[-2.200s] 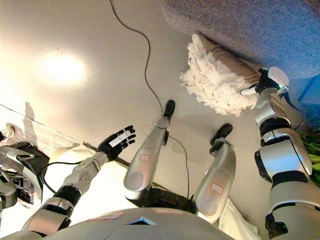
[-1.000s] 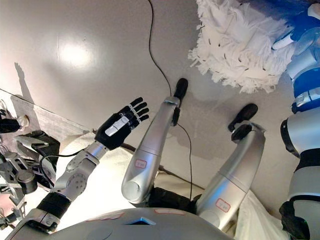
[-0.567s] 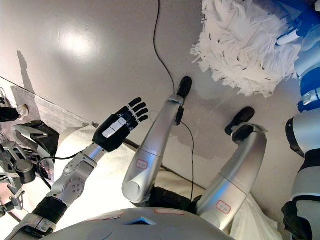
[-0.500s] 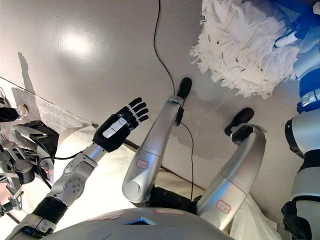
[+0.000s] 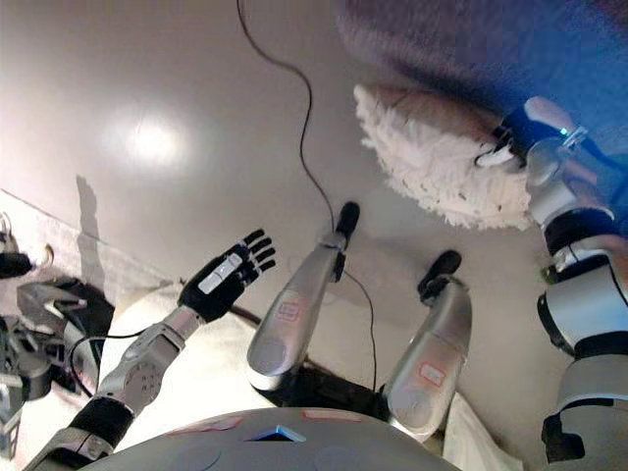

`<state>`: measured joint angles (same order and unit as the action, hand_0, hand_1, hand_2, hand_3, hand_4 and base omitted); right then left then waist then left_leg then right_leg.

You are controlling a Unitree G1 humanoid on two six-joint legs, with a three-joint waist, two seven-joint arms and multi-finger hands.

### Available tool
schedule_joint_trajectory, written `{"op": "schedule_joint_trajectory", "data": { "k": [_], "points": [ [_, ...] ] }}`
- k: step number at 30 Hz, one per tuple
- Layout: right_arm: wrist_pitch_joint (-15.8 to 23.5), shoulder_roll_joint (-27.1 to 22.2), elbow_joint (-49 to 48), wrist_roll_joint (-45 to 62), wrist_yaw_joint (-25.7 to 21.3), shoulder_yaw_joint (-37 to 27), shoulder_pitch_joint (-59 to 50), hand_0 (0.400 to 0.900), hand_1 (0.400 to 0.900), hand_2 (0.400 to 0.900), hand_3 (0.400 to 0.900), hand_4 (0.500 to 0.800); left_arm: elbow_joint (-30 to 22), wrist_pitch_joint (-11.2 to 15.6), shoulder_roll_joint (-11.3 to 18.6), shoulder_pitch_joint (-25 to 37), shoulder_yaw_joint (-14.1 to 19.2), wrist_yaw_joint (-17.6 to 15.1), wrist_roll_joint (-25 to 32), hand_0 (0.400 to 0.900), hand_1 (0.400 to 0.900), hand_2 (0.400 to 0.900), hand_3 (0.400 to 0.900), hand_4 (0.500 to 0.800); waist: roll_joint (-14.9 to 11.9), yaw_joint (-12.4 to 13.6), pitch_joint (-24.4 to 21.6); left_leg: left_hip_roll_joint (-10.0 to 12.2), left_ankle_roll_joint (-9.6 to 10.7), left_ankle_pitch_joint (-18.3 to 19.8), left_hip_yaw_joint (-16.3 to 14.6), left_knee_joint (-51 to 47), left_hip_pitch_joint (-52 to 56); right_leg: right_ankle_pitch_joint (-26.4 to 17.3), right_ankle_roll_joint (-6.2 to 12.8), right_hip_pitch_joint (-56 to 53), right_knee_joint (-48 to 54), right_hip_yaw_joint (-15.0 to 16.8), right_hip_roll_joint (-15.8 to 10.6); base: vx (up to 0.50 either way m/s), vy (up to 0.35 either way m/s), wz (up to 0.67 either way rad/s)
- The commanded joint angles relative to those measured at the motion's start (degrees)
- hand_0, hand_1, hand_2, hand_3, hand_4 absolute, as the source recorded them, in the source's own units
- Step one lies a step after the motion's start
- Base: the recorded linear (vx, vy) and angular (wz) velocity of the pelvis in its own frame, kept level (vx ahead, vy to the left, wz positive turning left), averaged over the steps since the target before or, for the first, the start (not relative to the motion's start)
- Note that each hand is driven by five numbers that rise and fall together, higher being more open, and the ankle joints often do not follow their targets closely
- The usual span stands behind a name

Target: Pick up the pillow and put it on the sofa.

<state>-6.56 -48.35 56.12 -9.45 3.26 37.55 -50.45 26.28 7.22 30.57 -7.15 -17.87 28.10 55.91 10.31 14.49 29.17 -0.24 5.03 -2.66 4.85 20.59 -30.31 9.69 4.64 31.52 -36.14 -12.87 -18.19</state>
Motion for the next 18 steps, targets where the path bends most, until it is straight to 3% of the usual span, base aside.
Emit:
{"op": "schedule_joint_trajectory", "data": {
  "k": [1,5,13,18],
  "points": [
    [5.2,-10.6,-6.8,-1.7,0.2,-5.0,-5.0,0.400,0.400,0.400,0.400,0.500,2.7,-0.2,0.3,-3.0,3.6,2.8,-3.7,0.900,0.900,0.900,0.900,0.800,-3.5,-1.2,-2.0,-1.2,-2.2,4.5,-5.9,-1.5,5.1,-1.4,-2.26,-9.9,11.5,-7.0,6.0,0.14,-0.005,-0.06],
    [8.1,-12.6,-9.5,-3.4,3.4,-6.0,-2.7,0.400,0.400,0.400,0.400,0.500,9.7,-1.0,-1.6,-2.9,4.3,2.7,-7.0,0.900,0.900,0.900,0.900,0.800,-5.6,-1.9,-6.1,0.1,-1.7,1.4,-6.6,-8.7,11.3,-4.8,-2.08,-16.8,20.2,-8.2,8.7,0.09,-0.010,0.01],
    [13.3,-15.7,-18.3,-3.2,11.4,-9.3,1.6,0.400,0.400,0.400,0.400,0.500,21.2,-3.1,-6.4,-3.5,7.2,1.3,-16.7,0.900,0.900,0.900,0.900,0.800,-10.5,-3.0,-15.1,2.1,-0.3,0.3,-7.5,-19.1,22.7,-6.9,-1.02,-29.0,31.5,-8.8,11.9,0.18,-0.059,0.02],
    [15.5,-16.6,-22.3,-0.9,17.0,-8.3,-1.4,0.400,0.400,0.400,0.400,0.500,28.0,-3.7,-8.7,-3.2,8.2,0.5,-21.1,0.900,0.900,0.900,0.900,0.800,-12.3,-3.3,-19.5,2.6,0.2,0.4,-8.0,-21.5,26.7,-8.2,-0.63,-33.2,35.7,-8.8,12.5,0.18,-0.016,0.00]
  ]
}}
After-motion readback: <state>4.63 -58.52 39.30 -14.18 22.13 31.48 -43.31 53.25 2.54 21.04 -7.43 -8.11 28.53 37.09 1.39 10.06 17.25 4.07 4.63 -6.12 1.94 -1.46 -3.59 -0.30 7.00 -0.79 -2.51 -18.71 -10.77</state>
